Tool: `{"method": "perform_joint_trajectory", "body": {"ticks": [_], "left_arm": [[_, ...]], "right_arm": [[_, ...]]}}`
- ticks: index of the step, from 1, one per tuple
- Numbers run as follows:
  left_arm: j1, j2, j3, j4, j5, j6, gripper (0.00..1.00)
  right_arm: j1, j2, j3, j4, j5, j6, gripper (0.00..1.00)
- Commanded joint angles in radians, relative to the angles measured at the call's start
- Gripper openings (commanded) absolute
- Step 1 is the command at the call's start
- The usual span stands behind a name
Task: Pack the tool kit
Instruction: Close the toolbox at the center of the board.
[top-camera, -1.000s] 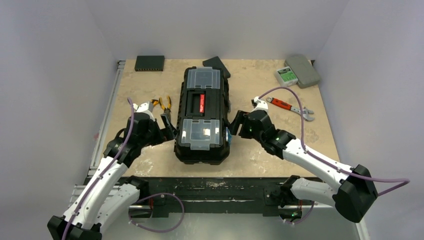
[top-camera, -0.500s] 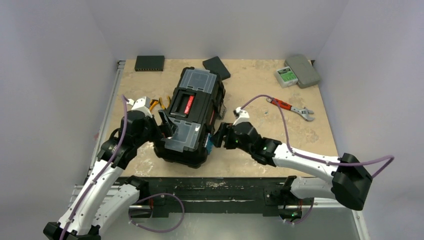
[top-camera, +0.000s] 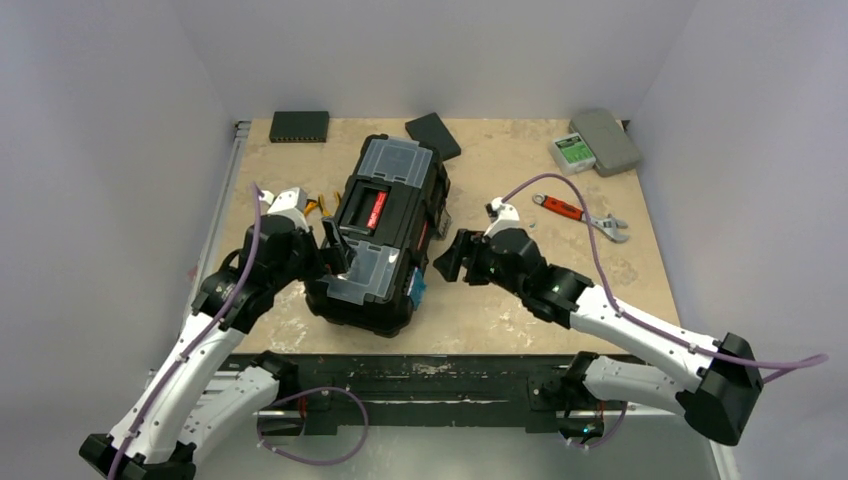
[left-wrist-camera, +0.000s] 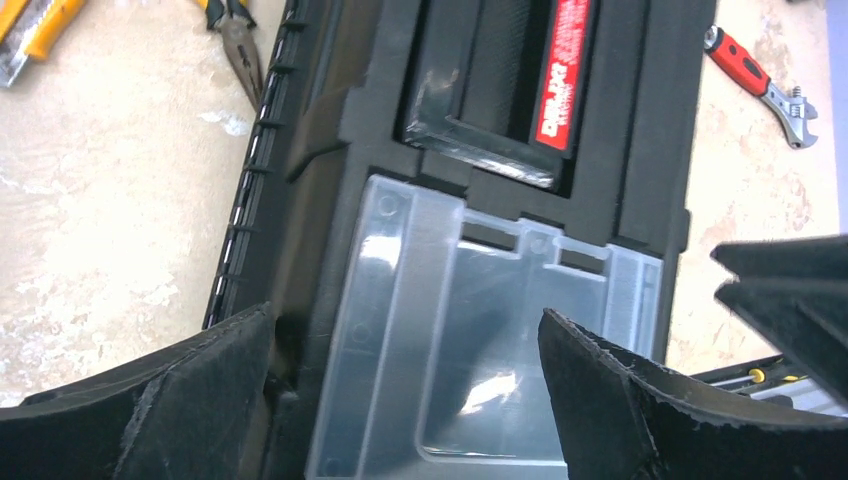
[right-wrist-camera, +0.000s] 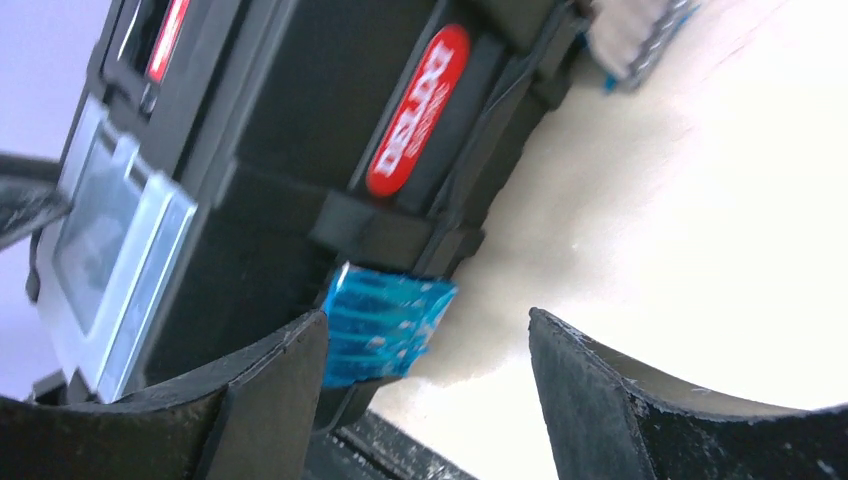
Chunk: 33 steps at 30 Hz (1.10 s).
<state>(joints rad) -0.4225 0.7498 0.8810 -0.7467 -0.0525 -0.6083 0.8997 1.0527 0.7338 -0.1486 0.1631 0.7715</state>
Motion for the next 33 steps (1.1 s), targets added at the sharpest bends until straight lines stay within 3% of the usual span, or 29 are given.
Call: {"method": "perform_joint_trajectory", "body": {"ticks": [1,9,14,20,26,28,33], "left_arm": [[-0.083,0.029,0.103,0.014,-0.027,0.012,1.0],[-0.209,0.141,0.2,0.029,-0.114,0.029,0.98],[-0.26,0.218,0.241,0.065,-0.138,0.067,0.96],[-0.318,0.358,0.349,0.044,-0.19,0.128,0.95],[-0.332,0.429,0.445,0.04,-0.219,0.183,0.95],[-0.332,0.449,0.479,0.033,-0.235,0.207,0.96],[-0.325,0.505,0.558,0.009,-0.236,0.226,0.98]], "right_arm": [[-0.133,-0.01,0.042,-0.061,-0.068,-0.067,0.72],[-0.331,0.063,0.102,-0.047,-0.175,-0.118,0.73],[-0.499,0.14,0.098,0.066,-0.359,-0.085,0.72],[-0.654,0.356,0.112,0.27,-0.592,0.002,0.71],[-0.699,0.597,0.206,0.366,-0.673,0.036,0.7],[-0.709,0.691,0.294,0.348,-0.715,0.008,0.55],[-0.719,0.959,0.581,0.197,-0.805,-0.058,0.04]]}}
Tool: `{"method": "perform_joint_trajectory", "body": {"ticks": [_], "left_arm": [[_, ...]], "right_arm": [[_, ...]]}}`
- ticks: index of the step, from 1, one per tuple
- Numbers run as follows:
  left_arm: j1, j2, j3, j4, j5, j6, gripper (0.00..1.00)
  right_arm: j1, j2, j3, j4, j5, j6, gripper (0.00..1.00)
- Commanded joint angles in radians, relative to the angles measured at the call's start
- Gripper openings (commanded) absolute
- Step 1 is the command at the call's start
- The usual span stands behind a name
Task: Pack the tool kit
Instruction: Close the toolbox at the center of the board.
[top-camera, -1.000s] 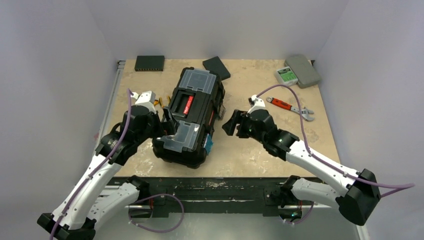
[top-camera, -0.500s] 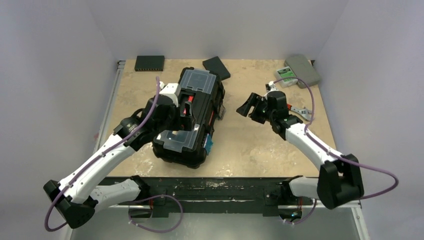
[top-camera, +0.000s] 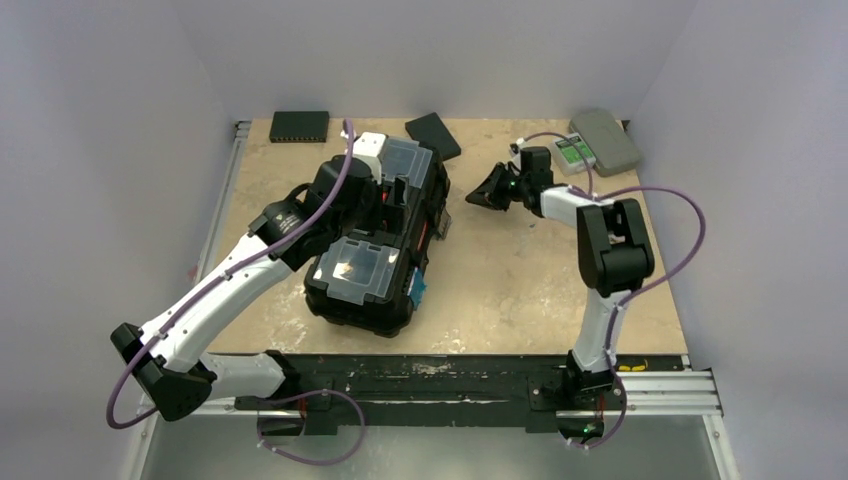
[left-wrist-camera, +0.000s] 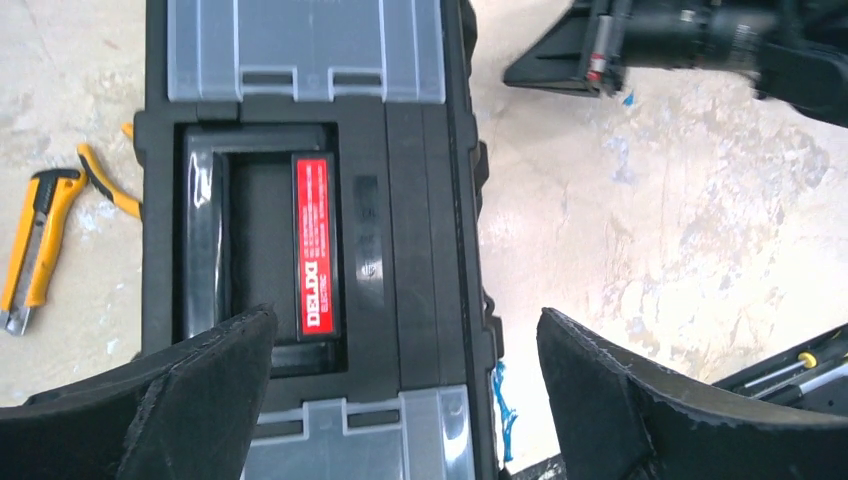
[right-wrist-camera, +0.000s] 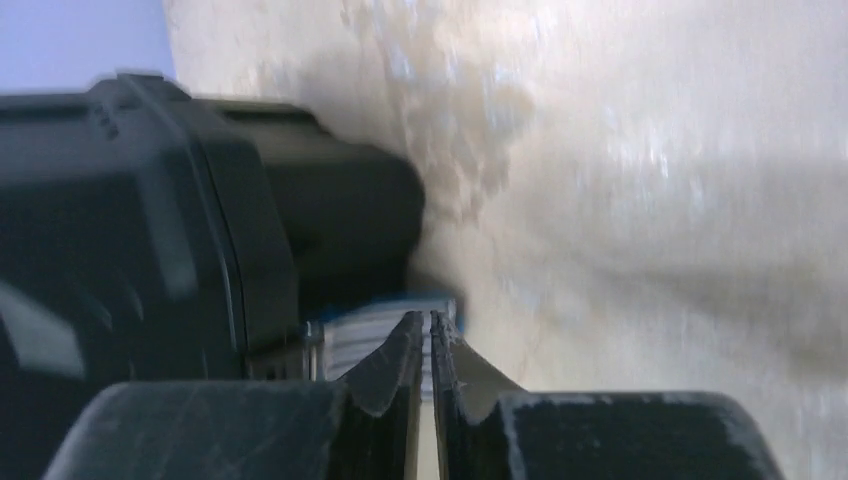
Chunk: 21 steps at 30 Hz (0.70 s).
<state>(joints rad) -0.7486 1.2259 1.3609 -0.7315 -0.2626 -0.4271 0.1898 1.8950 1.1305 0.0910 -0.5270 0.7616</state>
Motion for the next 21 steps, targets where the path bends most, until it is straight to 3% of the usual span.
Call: {"method": "perform_joint_trajectory", "body": {"ticks": [1,10,16,21], "left_arm": [[0.001,0.036,0.086,-0.006,-0.021,0.045,0.98],[0.0,0.11,0.139,-0.031,0.022,0.07,0.97],[-0.003,0.139,0.161,-0.038,0.033,0.071,0.96],[-0.015,0.146,0.176,-0.043,0.044,0.073,0.95]], "right_arm": [[-0.01,0.154,0.216,-0.047,-0.125,-0.047,0.0],[0.006,0.424,0.472,-0.119,-0.298,-0.062,0.0],[0.042,0.537,0.614,-0.306,-0.429,-0.214,0.0],[0.074,0.548,0.601,-0.354,-0.45,-0.276,0.0]]}}
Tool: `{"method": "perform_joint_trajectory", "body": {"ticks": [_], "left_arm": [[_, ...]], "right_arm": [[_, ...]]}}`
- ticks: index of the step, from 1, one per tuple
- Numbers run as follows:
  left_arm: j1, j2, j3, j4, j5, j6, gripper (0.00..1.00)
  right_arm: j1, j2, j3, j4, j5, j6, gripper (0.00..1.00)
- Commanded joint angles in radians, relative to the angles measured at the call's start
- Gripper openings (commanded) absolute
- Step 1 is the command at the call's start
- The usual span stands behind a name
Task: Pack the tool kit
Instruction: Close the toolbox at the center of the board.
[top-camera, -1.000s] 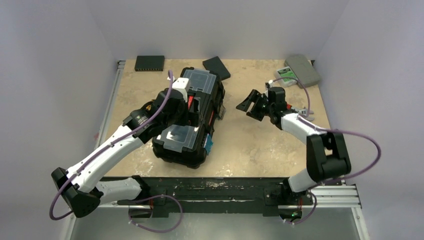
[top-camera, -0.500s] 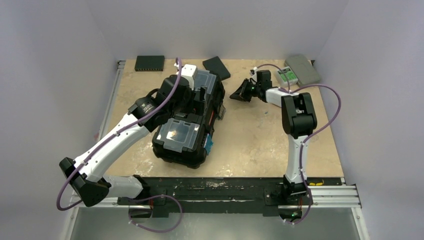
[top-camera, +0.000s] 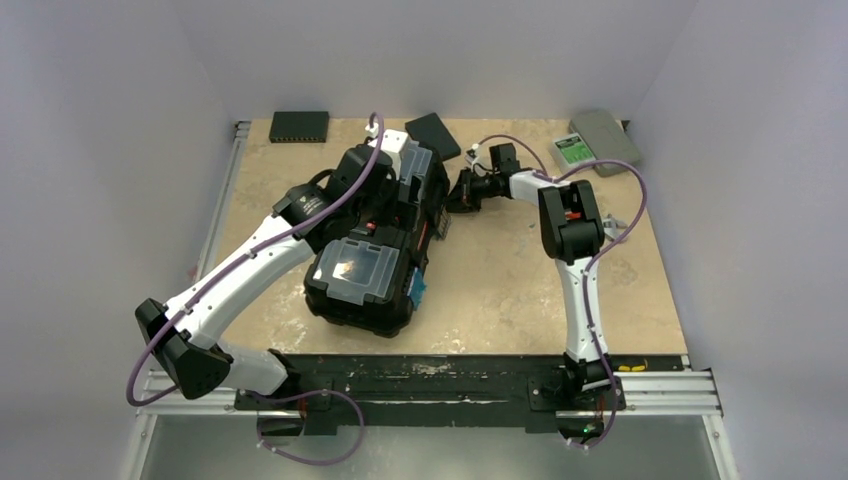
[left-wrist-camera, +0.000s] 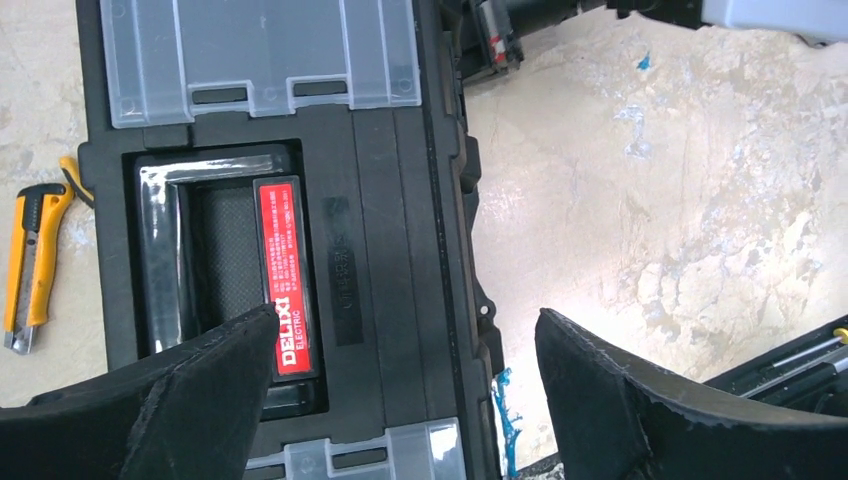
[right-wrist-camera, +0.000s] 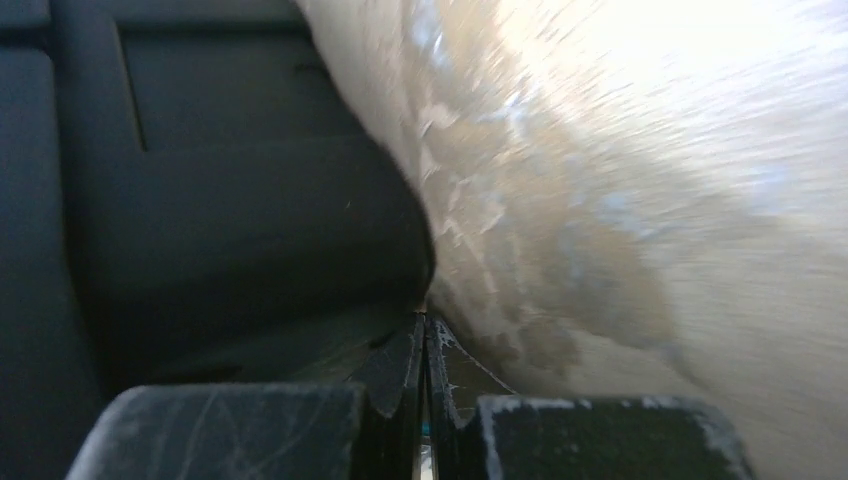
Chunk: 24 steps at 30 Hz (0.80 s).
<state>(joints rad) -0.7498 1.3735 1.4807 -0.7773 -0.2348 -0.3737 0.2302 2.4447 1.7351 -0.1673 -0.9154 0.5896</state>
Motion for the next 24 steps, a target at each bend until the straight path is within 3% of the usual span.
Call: {"method": "perform_joint_trajectory", "body": {"ticks": [1,9,24], "left_arm": [[-0.015,0.003,0.058,-0.002,0.015,0.022,0.95],[-0.038,0.026,0.07,-0.017,0.005,0.028,0.94],[-0.129,0.124,0.157,-0.047,-0.042,0.09,0.91]], "right_arm": [[0.033,-0.011,-0.026,-0.086,-0.074,-0.111,0.0],[0.028,-0.16,-0.185,-0.033,-0.105,-0.152,0.0],[0.006,-0.312,-0.334,0.039,-0.12,-0.128,0.0]]}}
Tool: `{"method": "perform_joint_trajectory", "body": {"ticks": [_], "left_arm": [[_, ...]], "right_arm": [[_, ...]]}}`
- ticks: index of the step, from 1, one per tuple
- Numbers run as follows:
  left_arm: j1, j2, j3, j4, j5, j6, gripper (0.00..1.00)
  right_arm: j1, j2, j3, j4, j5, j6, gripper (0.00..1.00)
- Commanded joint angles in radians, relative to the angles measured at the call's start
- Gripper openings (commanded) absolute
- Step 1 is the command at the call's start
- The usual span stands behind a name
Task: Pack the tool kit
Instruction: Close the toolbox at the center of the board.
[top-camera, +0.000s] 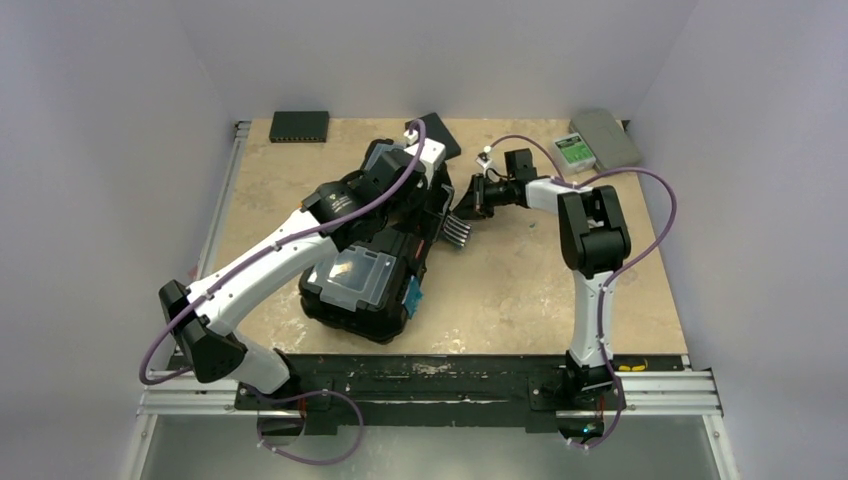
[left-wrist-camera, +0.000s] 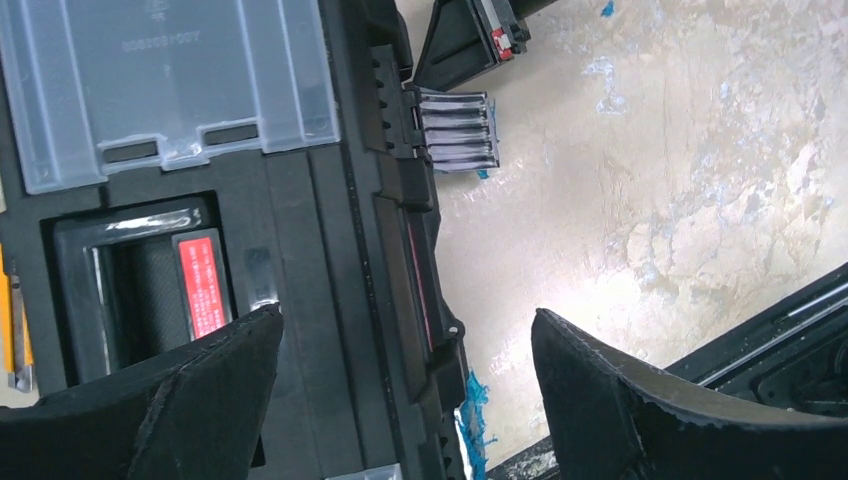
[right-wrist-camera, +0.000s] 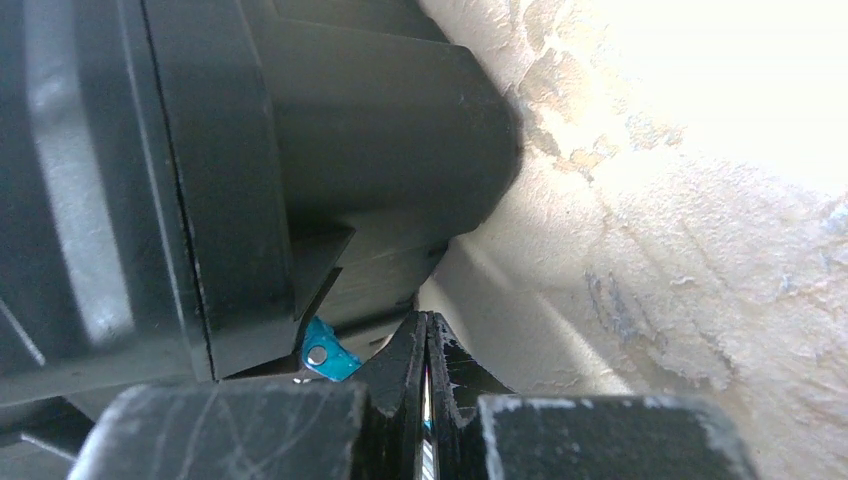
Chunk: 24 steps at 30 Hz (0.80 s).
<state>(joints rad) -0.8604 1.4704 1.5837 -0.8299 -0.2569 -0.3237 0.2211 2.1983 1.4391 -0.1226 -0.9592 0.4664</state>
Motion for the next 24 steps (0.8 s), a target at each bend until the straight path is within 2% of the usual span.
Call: {"method": "perform_joint_trajectory", "body": {"ticks": [1,9,14,19,24], "left_arm": [[-0.023,0.037,0.059,0.008,-0.017,0.046,0.9],[-0.042,0.157,0.062,0.095,0.066,0.106,0.84],[-0.058,0.239,0.078,0.12,0.042,0.145,0.81],[-0.099,0.286,0.092,0.151,0.087,0.247,0.8],[-0.152,0.41,0.205,0.046,-0.004,0.288,0.78]], "right_arm": [[0.015,-0.073,-0.048,0.004,-0.079,0.001,0.0],[0.014,-0.109,-0.076,0.025,-0.085,0.016,0.0],[0.014,-0.131,-0.091,0.029,-0.093,0.018,0.0],[0.015,-0.154,-0.121,0.055,-0.096,0.044,0.0],[0.014,-0.153,-0.15,0.091,-0.099,0.074,0.0]]}}
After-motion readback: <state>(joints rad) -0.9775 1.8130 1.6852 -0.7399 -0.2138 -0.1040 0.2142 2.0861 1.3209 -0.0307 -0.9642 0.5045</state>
